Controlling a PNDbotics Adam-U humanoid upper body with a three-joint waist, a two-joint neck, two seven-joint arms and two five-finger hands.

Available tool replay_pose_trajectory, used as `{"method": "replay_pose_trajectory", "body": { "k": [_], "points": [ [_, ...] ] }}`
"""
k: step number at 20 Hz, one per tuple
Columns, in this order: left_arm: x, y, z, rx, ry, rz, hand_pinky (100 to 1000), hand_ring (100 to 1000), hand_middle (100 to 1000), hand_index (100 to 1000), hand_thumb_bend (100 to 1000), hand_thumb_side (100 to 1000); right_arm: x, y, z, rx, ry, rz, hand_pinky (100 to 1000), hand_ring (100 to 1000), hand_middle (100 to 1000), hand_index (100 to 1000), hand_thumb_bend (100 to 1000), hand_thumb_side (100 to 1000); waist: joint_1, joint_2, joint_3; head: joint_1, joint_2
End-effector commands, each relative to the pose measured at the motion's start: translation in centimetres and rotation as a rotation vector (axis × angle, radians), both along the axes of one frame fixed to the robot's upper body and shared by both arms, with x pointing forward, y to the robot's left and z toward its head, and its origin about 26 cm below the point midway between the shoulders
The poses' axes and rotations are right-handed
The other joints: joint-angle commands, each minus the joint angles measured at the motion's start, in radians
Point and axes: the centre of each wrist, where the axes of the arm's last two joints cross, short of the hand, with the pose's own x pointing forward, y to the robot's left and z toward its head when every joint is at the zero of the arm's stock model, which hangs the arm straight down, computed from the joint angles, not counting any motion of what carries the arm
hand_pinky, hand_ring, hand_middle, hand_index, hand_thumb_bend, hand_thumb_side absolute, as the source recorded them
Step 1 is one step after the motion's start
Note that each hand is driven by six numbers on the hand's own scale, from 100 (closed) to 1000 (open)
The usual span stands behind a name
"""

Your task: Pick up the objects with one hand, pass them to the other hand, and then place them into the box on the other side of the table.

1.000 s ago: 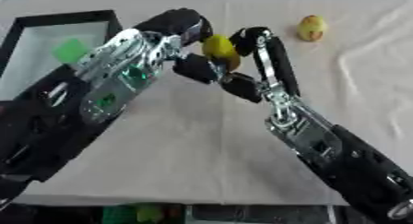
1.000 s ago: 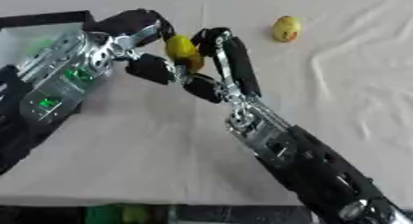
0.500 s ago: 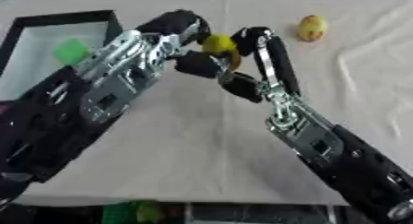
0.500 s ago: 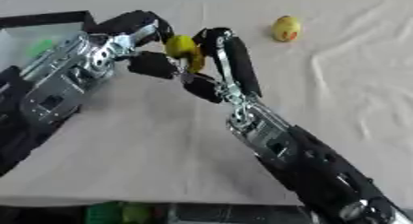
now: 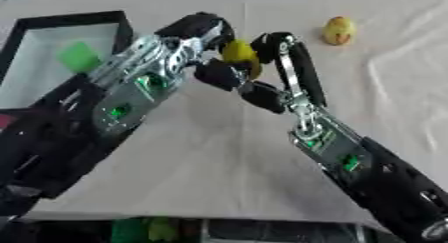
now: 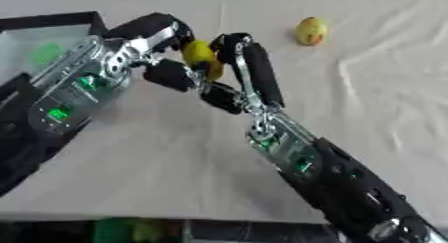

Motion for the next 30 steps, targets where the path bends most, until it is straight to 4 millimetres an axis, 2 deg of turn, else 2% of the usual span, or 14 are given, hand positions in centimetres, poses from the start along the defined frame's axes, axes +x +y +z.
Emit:
{"method": "replay_pose_trajectory", "body": {
  "k": [1,5,11,15,18,19,22,30],
  "points": [
    [0.3,0.4,0.8,-0.022,-0.02,0.034,718,714,569,530,100,153,-0.1,-0.1,0.9,-0.003,-0.038,0.009,532,492,351,490,100,100,-0.003,-0.025,0.0,0.003,-0.008],
    [0.4,0.3,0.6,-0.034,-0.037,0.033,709,700,546,469,100,175,-0.1,-0.1,0.8,-0.003,-0.037,0.008,532,495,361,498,100,100,-0.004,-0.025,-0.001,0.005,-0.007],
    [0.6,0.2,0.2,-0.032,-0.044,0.045,705,692,531,451,100,189,0.0,-0.1,0.7,-0.002,-0.04,0.011,534,508,392,528,100,100,-0.004,-0.026,-0.001,0.005,-0.007],
    [0.6,0.2,0.2,-0.028,-0.056,0.043,702,687,522,442,100,187,0.0,-0.1,0.4,-0.019,-0.038,0.011,548,536,446,580,282,100,-0.005,-0.026,-0.002,0.006,-0.006],
    [0.6,0.3,0.2,-0.028,-0.069,0.046,701,682,512,427,100,181,0.2,-0.1,0.1,-0.056,-0.024,0.005,581,588,515,657,415,100,-0.006,-0.026,-0.002,0.007,-0.005],
    [0.6,0.3,0.2,-0.026,-0.075,0.046,701,680,510,423,100,180,0.2,-0.1,0.0,-0.072,-0.018,0.001,596,607,537,683,435,100,-0.006,-0.026,-0.002,0.007,-0.004],
    [0.6,0.4,0.1,-0.019,-0.084,0.048,700,674,503,411,100,181,0.3,-0.2,-0.1,-0.11,-0.006,-0.02,627,668,590,745,445,115,-0.005,-0.026,-0.002,0.006,-0.004],
    [0.7,0.8,0.2,-0.012,-0.107,0.06,697,665,489,396,100,175,0.3,-0.2,-0.2,-0.162,0.022,-0.072,649,733,647,815,419,179,-0.004,-0.026,-0.003,0.007,-0.002]
  ]
}}
